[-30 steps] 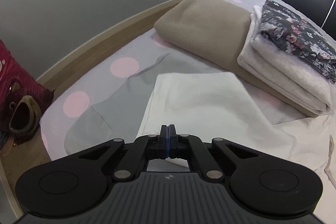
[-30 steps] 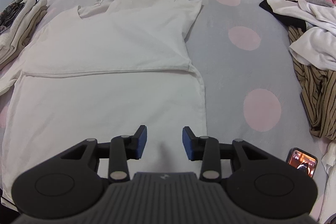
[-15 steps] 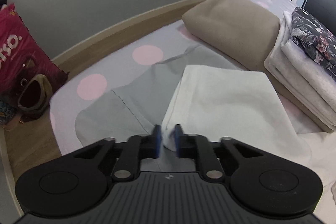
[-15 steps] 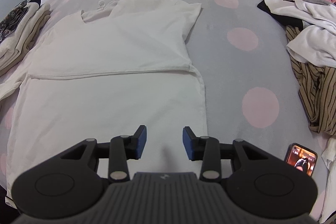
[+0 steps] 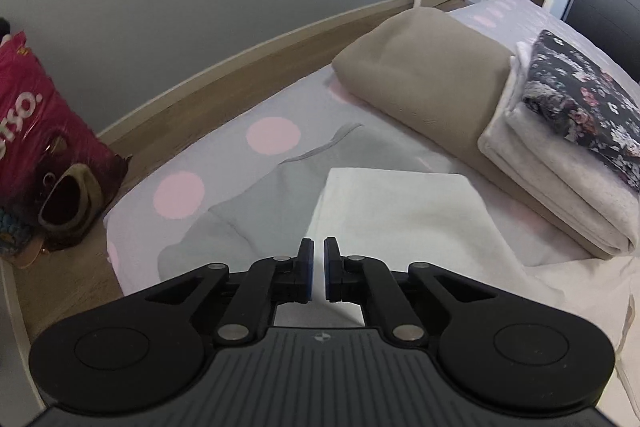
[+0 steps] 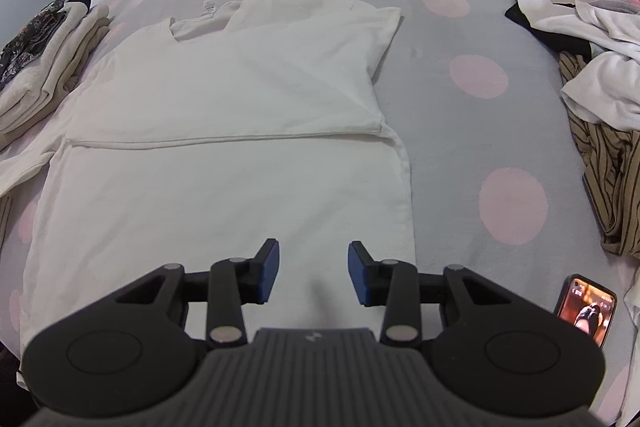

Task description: Fold clothes

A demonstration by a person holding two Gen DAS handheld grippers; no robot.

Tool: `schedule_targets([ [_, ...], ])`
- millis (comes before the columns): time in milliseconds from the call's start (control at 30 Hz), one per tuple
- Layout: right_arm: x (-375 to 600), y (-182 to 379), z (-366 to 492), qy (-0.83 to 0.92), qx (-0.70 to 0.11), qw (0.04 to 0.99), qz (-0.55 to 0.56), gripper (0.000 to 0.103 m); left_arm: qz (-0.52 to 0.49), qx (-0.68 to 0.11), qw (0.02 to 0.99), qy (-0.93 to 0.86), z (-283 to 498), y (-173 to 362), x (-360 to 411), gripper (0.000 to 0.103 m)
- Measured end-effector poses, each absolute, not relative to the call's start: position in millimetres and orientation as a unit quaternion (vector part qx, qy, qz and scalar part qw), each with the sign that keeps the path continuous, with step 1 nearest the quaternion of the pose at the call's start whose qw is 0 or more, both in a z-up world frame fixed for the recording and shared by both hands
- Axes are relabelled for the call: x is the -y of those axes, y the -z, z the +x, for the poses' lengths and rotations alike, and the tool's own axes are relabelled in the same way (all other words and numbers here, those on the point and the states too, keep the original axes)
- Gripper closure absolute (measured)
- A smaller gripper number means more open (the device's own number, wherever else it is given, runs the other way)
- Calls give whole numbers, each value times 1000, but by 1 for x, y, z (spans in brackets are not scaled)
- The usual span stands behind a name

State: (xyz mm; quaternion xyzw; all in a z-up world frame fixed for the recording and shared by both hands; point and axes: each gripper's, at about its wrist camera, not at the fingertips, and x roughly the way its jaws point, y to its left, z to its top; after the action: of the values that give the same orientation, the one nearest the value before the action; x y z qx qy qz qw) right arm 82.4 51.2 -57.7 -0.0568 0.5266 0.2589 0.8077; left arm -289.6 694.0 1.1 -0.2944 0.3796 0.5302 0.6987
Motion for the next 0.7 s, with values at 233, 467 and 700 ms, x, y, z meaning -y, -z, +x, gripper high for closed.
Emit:
schedule_targets([
  [233, -38, 61, 84, -237, -535, 810, -49, 60, -344, -379, 680, -525, -300, 19, -695, 88],
  [467, -45, 58, 79, -246, -529, 810, -58, 60, -341, -392, 663, -539, -301, 30, -698, 88],
  [700, -50, 64, 77, -243, -534, 807, -59, 59, -355, -380, 657, -546, -311, 30, -699, 77],
])
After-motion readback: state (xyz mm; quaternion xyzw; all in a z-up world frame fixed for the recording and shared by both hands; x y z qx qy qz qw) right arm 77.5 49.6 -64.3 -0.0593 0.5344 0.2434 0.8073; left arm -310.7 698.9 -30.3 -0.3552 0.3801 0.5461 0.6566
